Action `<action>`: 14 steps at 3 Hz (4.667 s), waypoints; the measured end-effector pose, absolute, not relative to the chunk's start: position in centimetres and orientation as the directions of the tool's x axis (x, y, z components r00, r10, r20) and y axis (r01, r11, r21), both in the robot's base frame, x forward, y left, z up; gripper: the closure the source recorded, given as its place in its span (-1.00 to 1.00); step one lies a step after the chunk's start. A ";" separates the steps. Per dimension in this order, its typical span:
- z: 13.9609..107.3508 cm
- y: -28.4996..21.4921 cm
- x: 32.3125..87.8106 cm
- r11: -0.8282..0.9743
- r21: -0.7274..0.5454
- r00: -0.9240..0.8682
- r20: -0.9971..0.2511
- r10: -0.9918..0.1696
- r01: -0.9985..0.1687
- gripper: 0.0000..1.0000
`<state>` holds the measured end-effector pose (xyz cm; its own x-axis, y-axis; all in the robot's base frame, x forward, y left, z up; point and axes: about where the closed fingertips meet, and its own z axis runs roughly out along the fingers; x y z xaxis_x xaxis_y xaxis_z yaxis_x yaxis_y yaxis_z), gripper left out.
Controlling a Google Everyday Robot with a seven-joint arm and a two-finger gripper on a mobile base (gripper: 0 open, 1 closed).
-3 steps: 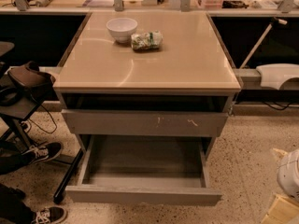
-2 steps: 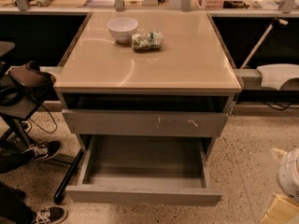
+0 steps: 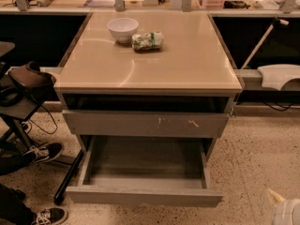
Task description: Close middle drawer
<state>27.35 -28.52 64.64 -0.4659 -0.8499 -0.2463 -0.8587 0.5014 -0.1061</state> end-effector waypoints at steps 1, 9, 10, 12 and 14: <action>60.8 -28.5 25.3 0.515 -0.092 -0.484 -0.235 -0.843 -0.852 -1.00; 41.4 -12.2 25.7 0.034 0.098 -0.067 -0.360 -0.931 -0.995 -1.00; 43.4 -9.6 30.8 0.056 0.036 -0.066 -0.422 -0.904 -0.998 -1.00; 41.2 -10.4 32.2 0.081 0.072 -0.105 -0.439 -0.892 -0.994 -1.00; 38.1 -11.3 35.4 0.114 0.139 -0.163 -0.425 -0.891 -0.984 -1.00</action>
Offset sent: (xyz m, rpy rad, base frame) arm -0.0186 0.0002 -0.0348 -0.0025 0.0169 -0.0145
